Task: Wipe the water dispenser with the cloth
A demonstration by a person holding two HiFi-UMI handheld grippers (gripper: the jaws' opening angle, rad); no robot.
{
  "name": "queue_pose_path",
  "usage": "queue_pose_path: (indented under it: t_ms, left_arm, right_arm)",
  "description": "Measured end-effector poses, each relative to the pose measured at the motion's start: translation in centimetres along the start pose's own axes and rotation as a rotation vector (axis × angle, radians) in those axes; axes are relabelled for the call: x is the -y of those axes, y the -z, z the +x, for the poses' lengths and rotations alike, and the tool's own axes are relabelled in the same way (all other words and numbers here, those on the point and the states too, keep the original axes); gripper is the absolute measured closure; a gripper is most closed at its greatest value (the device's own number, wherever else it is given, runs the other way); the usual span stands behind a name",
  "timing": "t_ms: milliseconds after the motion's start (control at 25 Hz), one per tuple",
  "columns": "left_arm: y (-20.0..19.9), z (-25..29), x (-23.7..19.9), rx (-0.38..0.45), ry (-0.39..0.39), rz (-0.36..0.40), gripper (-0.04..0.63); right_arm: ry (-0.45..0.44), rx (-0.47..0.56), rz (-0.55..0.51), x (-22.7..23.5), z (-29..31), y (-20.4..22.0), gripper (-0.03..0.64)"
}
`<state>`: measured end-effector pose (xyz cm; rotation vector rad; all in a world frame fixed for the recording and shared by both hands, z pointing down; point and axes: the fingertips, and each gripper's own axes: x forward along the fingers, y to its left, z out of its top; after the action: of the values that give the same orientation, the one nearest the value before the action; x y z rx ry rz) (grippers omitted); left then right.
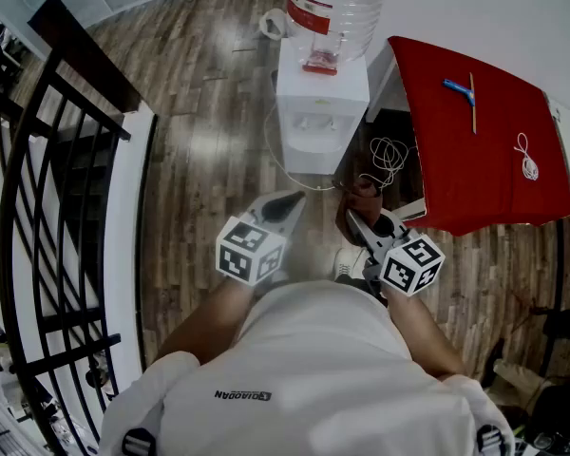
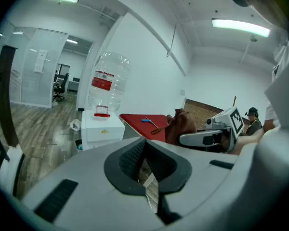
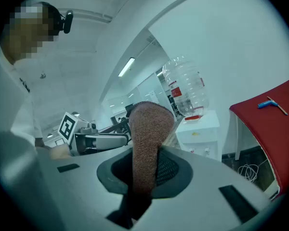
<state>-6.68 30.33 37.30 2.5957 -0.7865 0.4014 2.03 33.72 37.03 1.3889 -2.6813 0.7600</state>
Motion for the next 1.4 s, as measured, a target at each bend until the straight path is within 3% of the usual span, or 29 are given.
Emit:
queue_pose_path:
  t_ms: [880, 1400]
  left_arm:
    - [0.2, 1.3, 0.8, -0.002, -0.022, -0.004, 0.606]
    - [-0.4, 5.1, 2.0, -0.005, -0.077, -0.013, 0.606]
  right_arm:
    - [-0.04, 0.022, 0.04, 1.1, -0.9, -0.4, 0.561]
    - [-0.05, 0.016, 0.078, 6.5, -2.4, -1.2, 0.561]
